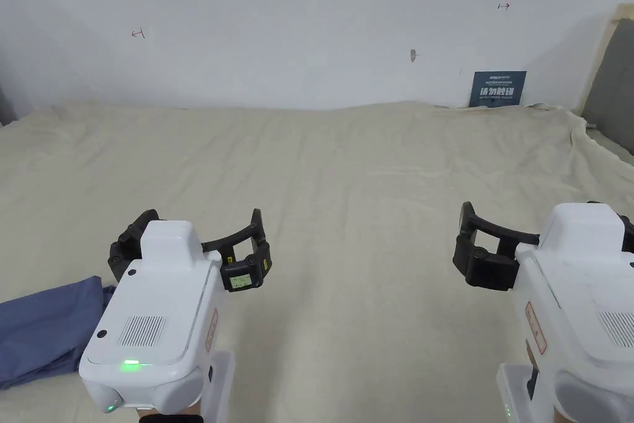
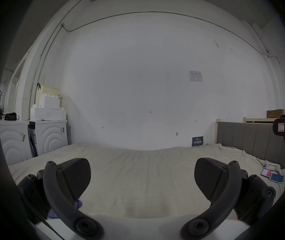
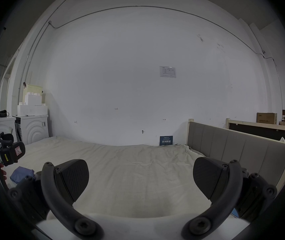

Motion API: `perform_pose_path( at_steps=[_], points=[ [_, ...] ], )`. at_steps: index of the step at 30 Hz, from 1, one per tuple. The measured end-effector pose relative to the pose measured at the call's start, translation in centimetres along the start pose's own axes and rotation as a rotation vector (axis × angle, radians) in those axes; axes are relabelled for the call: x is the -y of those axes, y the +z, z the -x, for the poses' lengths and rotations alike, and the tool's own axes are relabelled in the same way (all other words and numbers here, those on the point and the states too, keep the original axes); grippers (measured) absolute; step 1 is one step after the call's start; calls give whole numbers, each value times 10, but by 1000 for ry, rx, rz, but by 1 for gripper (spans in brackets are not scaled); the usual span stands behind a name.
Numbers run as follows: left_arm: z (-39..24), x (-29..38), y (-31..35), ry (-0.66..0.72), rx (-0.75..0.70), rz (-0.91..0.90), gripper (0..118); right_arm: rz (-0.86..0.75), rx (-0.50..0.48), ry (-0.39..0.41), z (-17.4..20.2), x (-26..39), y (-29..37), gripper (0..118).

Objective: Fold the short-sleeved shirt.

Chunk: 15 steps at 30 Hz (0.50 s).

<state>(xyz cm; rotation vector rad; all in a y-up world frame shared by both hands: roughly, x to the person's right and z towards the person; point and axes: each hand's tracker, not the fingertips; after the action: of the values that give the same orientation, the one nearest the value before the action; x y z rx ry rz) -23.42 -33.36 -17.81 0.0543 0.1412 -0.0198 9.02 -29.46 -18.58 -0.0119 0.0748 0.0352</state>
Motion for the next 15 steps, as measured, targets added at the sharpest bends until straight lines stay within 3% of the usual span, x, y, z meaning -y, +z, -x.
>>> perform_pose_path(
  at_steps=[15],
  points=[
    [-1,0,1,-3,-1,4,118,2,6,2,4,-5,4,118]
  ],
)
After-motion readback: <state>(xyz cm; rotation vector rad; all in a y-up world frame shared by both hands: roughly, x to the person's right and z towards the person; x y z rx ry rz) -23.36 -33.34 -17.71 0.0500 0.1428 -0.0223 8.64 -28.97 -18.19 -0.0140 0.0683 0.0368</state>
